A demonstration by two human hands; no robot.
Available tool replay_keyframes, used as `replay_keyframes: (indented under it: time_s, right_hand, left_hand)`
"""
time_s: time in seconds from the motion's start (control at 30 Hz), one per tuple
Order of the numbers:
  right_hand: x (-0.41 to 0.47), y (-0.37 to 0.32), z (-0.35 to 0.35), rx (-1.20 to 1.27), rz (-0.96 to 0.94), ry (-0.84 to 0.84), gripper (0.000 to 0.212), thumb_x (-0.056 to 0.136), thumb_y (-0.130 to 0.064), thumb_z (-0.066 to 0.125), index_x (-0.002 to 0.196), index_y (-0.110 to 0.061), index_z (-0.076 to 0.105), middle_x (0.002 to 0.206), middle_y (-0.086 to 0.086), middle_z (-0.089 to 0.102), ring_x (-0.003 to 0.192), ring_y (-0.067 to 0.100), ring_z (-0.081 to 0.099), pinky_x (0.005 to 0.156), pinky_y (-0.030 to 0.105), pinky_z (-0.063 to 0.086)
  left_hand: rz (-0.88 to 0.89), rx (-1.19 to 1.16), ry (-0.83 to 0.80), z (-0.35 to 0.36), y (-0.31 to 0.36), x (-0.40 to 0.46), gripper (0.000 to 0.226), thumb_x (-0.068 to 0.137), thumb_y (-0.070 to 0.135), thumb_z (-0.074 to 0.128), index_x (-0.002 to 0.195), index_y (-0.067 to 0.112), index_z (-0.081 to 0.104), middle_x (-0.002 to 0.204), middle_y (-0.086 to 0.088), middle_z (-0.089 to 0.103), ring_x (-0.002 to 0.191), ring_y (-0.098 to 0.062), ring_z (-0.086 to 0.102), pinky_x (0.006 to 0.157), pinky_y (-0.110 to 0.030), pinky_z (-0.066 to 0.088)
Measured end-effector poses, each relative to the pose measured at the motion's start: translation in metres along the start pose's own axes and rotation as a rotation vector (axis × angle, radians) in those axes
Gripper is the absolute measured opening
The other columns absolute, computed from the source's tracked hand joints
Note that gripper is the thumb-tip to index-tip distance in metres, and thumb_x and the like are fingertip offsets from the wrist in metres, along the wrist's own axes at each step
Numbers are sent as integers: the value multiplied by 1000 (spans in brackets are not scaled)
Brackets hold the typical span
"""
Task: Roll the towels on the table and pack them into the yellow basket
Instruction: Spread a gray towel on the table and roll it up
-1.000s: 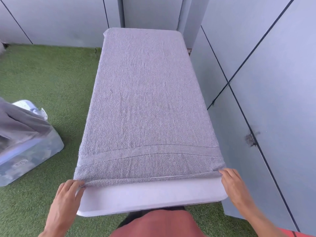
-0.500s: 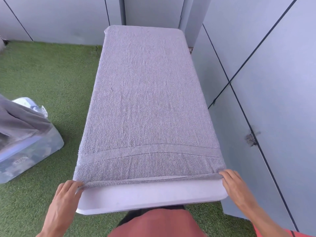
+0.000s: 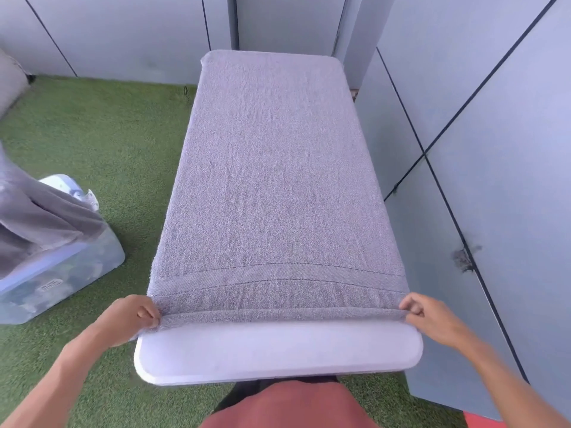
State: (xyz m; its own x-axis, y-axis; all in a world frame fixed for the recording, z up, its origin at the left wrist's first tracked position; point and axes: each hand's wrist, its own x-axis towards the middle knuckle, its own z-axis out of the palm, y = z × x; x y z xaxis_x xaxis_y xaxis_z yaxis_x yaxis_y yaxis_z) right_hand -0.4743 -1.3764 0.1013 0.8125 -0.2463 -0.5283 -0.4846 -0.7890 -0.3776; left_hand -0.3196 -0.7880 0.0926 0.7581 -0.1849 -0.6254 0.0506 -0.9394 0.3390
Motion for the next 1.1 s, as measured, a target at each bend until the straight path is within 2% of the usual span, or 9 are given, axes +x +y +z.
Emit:
replay_keyframes:
  time_s: [0.07,0.2,0.4,0.5,0.63,0.77,0.9,0.97,1.1]
  right_hand:
    - [-1,2,0,49,27,10,18,80,-7,67,85,-24,64,75,3,67,71,17,63,69,28,47]
    - [-2,6,1,68,23,11,18,85,-9,66,84,-27,63,77,-1,68,73,13,65,69,25,47]
    - [-12,12,-6,25,-13,-45,15,90,-11,62,87,-25,65,78,-8,68,75,-7,61,63,10,41]
    - [-7,14,-5,53,11,3,16,86,-11,68,83,-26,67,73,-3,69,69,-1,62,61,12,42]
    - [-1,13,0,137,71,91,12,80,-8,73,77,-18,68,66,5,70,60,16,65,53,19,45]
    - [-4,9,6,118,71,238,21,75,-9,78,71,-23,64,70,3,65,71,18,62,60,24,39]
    - [-15,1,31,45,-9,412,28,77,1,71,71,-23,57,63,-6,55,57,8,50,55,21,36]
    - [-22,0,47,56,-67,454,30,78,6,67,77,-22,57,69,-10,54,62,8,52,61,23,38]
    - [-34,1,58,53,-84,443,31,76,0,70,99,-19,61,96,-10,52,96,11,46,83,19,31]
  left_hand:
    - [-22,-81,73,7,-2,-2,14,83,15,71,80,28,71,79,12,71,68,-8,67,62,-29,56]
    - [12,-160,176,21,-6,-17,17,84,13,71,81,29,70,78,14,70,76,-6,65,66,-24,50]
    - [79,21,3,25,-9,-32,19,91,13,61,88,31,63,87,15,63,81,1,59,67,-12,44]
    - [60,-14,19,21,-6,-19,16,89,16,64,85,31,65,87,14,65,82,1,60,72,-11,44]
    - [-29,-107,68,24,-2,-6,13,85,15,69,79,27,69,84,9,69,81,-7,62,73,-24,47]
    - [-18,-88,265,28,6,-15,19,83,16,71,74,26,58,83,2,58,73,-15,57,62,-30,44]
    - [104,47,550,64,13,-35,16,83,3,66,82,18,61,83,3,53,71,-18,52,54,-33,45]
    - [173,134,623,88,8,-40,22,78,-5,68,96,7,62,96,-5,54,88,-24,48,65,-39,50]
    - [253,166,679,110,-1,-42,34,83,7,53,116,-1,54,115,-18,48,104,-37,45,86,-52,46]
